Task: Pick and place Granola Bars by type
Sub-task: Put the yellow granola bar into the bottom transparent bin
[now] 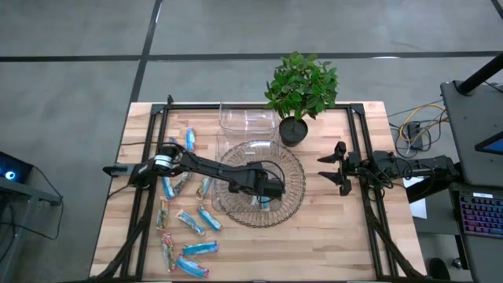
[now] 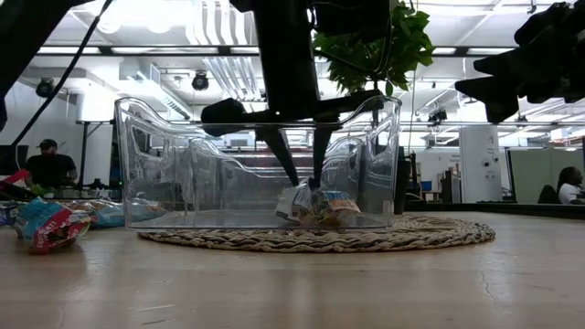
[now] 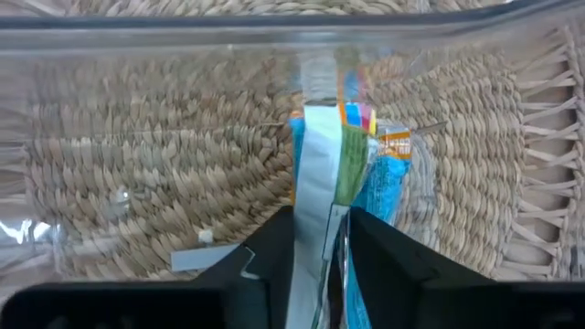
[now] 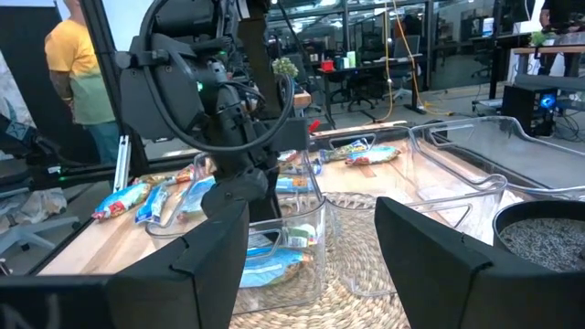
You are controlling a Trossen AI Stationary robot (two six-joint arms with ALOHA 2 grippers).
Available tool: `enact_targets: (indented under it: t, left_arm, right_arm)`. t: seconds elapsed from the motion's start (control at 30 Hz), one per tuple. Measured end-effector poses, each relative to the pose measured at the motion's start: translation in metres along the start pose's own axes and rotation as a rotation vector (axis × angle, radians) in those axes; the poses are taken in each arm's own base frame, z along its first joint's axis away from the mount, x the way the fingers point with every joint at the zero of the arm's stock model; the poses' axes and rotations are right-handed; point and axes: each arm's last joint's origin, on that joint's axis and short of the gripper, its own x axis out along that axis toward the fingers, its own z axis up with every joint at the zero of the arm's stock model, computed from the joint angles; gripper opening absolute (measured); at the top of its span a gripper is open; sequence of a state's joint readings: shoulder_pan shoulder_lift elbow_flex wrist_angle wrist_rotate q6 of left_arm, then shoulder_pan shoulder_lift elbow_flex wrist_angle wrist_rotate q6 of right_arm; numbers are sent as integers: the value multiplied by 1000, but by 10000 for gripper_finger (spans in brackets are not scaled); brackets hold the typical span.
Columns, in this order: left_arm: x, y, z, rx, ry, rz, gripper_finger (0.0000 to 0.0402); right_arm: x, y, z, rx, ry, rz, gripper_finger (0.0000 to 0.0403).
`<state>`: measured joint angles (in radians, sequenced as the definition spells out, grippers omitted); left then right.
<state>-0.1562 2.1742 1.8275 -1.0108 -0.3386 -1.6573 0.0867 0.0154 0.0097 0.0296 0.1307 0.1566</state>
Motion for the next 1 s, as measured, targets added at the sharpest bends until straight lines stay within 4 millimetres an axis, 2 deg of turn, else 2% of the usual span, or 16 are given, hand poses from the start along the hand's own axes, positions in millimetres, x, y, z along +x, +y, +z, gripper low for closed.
enact_targets:
  t: [0.13,0.3,0.47,0.83,1.0]
  left_arm:
    - [-3,-1,1,-3,1,-9,122]
    - [-17,-1,6,-65,11,-31,145]
    - [-33,0,12,-128,21,-72,147]
    - [-66,-14,21,-220,52,-319,147]
    - [-76,-12,25,-243,20,-344,147]
  right_arm:
    - [0,0,0,0,0,0,226]
    - [0,0,0,0,0,0,228]
    - [0,0,0,0,0,0,227]
    - [0,0,0,0,0,0,228]
    - [0,0,0,0,0,0,226]
